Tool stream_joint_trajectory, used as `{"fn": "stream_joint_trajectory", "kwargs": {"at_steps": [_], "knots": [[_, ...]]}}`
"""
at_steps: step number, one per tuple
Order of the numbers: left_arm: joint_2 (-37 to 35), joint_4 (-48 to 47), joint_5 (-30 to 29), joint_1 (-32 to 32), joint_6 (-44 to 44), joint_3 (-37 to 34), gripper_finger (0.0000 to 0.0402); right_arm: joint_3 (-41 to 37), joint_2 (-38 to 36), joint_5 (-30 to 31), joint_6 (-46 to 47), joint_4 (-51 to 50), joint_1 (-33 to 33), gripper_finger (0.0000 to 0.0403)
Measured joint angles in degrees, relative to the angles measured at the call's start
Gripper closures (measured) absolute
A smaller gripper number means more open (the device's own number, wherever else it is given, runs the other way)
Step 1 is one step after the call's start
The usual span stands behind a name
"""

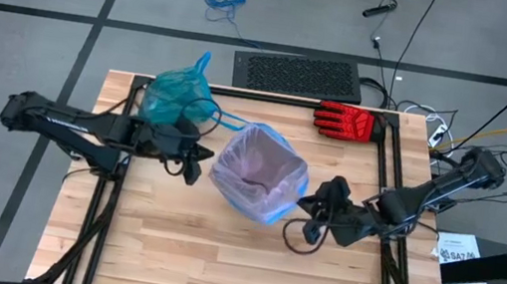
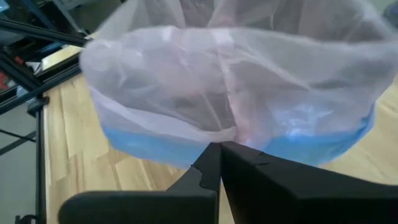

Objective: Place trash/remove bag and relplace
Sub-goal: Insert a new pink trash bag into the black trash bin

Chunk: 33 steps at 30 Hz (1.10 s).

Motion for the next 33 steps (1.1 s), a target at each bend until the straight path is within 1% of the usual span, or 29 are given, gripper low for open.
{"fn": "stream_joint_trajectory", "kwargs": {"at_steps": [5,9,11,14,16,18,23,27,33], "knots": [[-2.3,-0.2,-1.0,0.0,-0.1,0.0,0.0402,0.0,-2.7,0.0,-4.4,-0.2,0.0,0.0403],[-2.7,-2.3,-2.9,0.0,-0.4,0.1,0.0402,0.0,-3.0,-0.1,-6.0,-0.3,-0.4,0.0403],[-2.7,-3.3,-3.0,0.0,-0.5,0.1,0.0402,0.0,-2.8,-0.4,-6.7,1.4,-0.9,0.0403],[-2.7,-3.4,-2.5,0.0,-0.9,0.1,0.0402,0.0,-2.6,-0.5,-7.4,6.4,-0.9,0.0403],[-2.7,-3.4,-2.5,0.0,-2.0,0.1,0.0402,0.1,-2.3,-0.5,-8.6,7.5,-0.9,0.0403],[-2.7,-3.4,-2.5,0.0,-2.0,0.1,0.0402,0.1,-1.1,-0.6,-8.5,5.3,-1.6,0.0403],[-2.7,-3.4,-2.6,0.0,-2.0,0.1,0.0402,0.1,4.2,-4.6,-5.1,-0.7,-4.2,0.0403],[-2.7,-3.4,-2.6,0.0,-2.0,0.1,0.0402,0.0,8.1,-5.0,-2.8,-1.3,-4.5,0.0403],[-3.6,-3.4,-3.7,0.1,-2.0,0.1,0.0402,0.0,11.6,-6.4,-0.7,-1.0,-4.6,0.0403]]}}
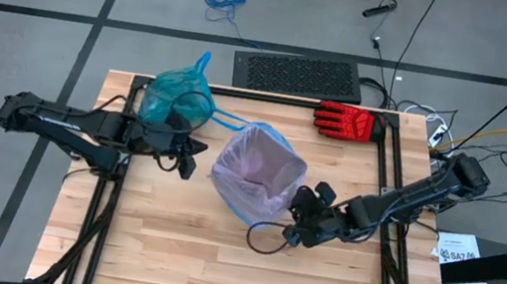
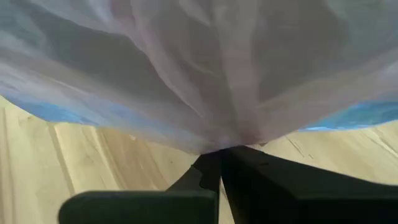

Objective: Place trash/remove bag and relplace
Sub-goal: Insert a new pink trash bag into the black trash bin

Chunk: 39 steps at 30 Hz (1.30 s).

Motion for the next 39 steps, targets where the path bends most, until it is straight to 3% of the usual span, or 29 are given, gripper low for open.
{"fn": "stream_joint_trajectory", "kwargs": {"at_steps": [5,14,19,25,32,39], "knots": [[-2.2,-0.2,-1.5,0.0,0.0,0.0,0.0402,0.0,-0.5,0.0,0.0,2.6,0.9,0.0403],[-9.4,-0.1,-3.7,0.0,0.0,0.0,0.0402,0.0,-11.0,-0.9,0.1,-1.2,8.3,0.0403],[-12.3,-0.2,-6.9,0.0,0.0,0.0,0.0402,0.0,-14.8,0.5,-4.0,-1.2,7.6,0.0403],[-14.1,-0.7,-9.4,0.0,0.0,-0.1,0.0402,0.0,-12.2,-2.7,-13.4,6.2,2.0,0.0403],[-14.4,-1.2,-9.9,0.0,-1.4,-0.1,0.0402,0.0,-5.0,-7.1,-11.8,3.5,-0.3,0.0403],[-15.0,-1.3,-9.9,-0.1,-1.5,-0.1,0.0402,0.0,-7.4,-7.1,-7.4,4.1,3.8,0.0403]]}}
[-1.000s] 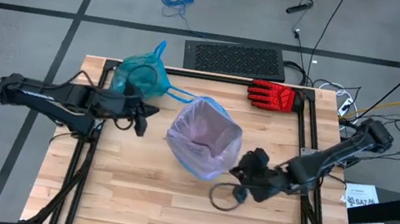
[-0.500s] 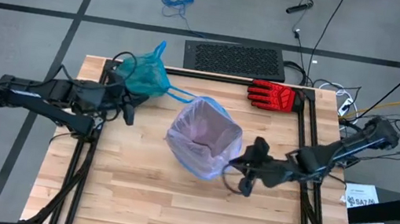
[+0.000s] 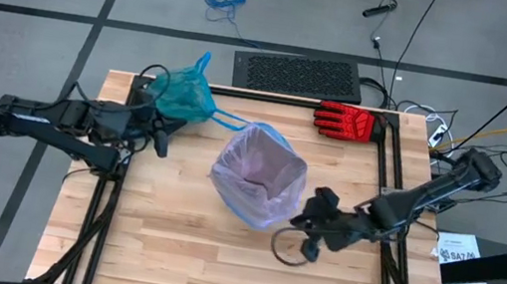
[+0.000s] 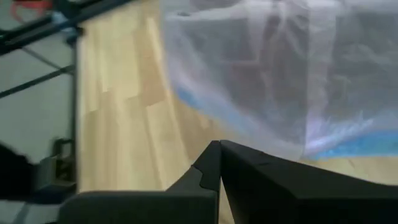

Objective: Place trash/remove bag and relplace
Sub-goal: Insert a new pink trash bag into the black trash bin, then return to Home Position

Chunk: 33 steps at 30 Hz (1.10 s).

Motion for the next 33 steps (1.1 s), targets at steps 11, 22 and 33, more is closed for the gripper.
{"fn": "stream_joint_trajectory", "kwargs": {"at_steps": [11,22,33], "knots": [[-3.1,0.6,-3.0,3.3,4.8,-2.4,0.0402,0.0,-13.4,2.6,-11.3,-0.8,-3.6,0.0403],[-2.7,15.6,21.9,19.8,20.9,-11.7,0.0402,-18.2,-30.8,-40.7,-35.0,23.8,-42.5,0.0403],[-13.4,17.1,19.3,21.4,19.1,-26.0,0.0402,-38.4,-42.2,-55.7,-34.7,36.3,-63.0,0.0403]]}}
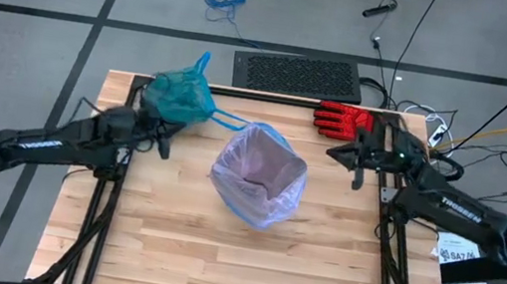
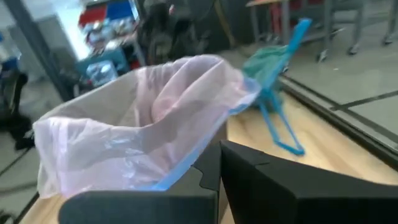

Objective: Place trash/remove bag and relplace
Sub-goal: Return to Home Position

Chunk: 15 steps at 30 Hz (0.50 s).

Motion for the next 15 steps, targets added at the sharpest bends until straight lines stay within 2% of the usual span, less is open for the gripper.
{"fn": "stream_joint_trajectory", "kwargs": {"at_steps": [5,9,12,15], "knots": [[-5.2,4.3,-1.2,0.0,-2.4,-7.2,0.0402,-5.1,-10.5,3.1,4.3,0.4,-2.6,0.0403],[-8.5,3.5,-3.9,0.0,-2.5,-7.8,0.0402,-7.1,-17.9,9.5,4.4,-2.7,-2.6,0.0403],[-10.6,-0.7,-7.0,0.0,-2.4,-8.0,0.0402,-8.2,-22.0,14.6,4.1,-7.2,-2.6,0.0403],[-11.9,-2.2,-11.7,-0.1,-2.6,-8.0,0.0402,-9.9,-25.0,16.7,4.9,-8.4,-2.4,0.0403]]}}
